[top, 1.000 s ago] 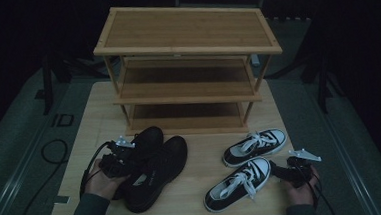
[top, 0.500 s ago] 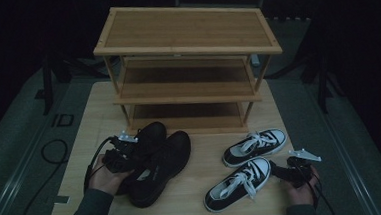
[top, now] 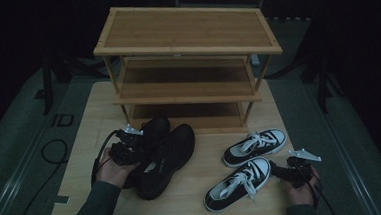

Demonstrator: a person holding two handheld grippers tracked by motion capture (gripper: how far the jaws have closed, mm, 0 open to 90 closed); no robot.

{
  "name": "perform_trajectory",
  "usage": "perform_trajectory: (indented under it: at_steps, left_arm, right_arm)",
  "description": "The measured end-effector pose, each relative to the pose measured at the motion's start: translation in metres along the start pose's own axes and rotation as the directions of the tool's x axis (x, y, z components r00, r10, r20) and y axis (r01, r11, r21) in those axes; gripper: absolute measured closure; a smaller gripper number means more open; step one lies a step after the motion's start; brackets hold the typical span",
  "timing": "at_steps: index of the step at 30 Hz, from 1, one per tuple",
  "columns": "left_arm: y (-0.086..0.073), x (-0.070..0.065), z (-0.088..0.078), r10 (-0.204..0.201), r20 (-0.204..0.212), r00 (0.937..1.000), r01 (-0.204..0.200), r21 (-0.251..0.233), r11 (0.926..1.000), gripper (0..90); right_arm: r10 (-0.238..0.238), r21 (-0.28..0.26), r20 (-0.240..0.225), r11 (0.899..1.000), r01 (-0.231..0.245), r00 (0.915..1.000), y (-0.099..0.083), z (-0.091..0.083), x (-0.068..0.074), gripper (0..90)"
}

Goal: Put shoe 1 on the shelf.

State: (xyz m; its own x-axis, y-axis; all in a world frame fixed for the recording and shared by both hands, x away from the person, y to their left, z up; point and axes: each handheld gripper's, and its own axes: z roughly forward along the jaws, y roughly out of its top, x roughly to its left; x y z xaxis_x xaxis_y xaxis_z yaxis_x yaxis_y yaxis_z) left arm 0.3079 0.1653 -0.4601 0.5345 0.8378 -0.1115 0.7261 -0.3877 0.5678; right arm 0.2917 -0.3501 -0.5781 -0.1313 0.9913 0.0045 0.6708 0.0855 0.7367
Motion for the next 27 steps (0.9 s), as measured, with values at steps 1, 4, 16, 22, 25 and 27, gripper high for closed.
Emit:
perform_trajectory:
  at_steps: [1, 4, 16, 22, 25, 27]
  left_arm:
    - [0.002, -0.001, 0.0, -0.002, -0.002, 1.0, 0.002, 0.0, 1.0, 84.8]
    - [0.007, -0.002, 0.002, 0.002, -0.007, 1.0, -0.002, -0.004, 1.0, 84.8]
    - [0.029, -0.008, 0.019, -0.011, -0.018, 0.9998, 0.011, -0.007, 0.9999, 84.8]
    - [0.037, -0.01, 0.027, -0.007, -0.039, 0.9992, 0.007, 0.0, 1.0, 84.7]
    - [0.041, -0.011, 0.03, -0.011, -0.045, 0.9989, 0.011, -0.001, 0.9999, 84.7]
    - [0.043, -0.011, 0.033, -0.017, -0.047, 0.9988, 0.017, -0.005, 0.9998, 84.7]
  right_arm:
    - [0.0, 0.0, 0.0, 1.0, 0.0, 1.0, 0.0, 0.0, 0.0, 12.4]
    - [0.0, 0.0, 0.0, 1.0, 0.0, 1.0, 0.0, 0.0, 0.0, 12.4]
    - [-0.003, -0.002, 0.0, 1.0, 0.003, 1.0, 0.0, 0.0, 0.0, 12.4]
    - [-0.001, 0.0, 0.0, 1.0, 0.001, 1.0, 0.0, 0.0, 0.0, 12.4]
    - [-0.001, 0.0, 0.0, 1.0, 0.001, 1.0, 0.0, 0.0, 0.0, 12.4]
    - [0.0, 0.0, 0.0, 1.0, 0.0, 1.0, 0.0, 0.0, 0.0, 12.4]
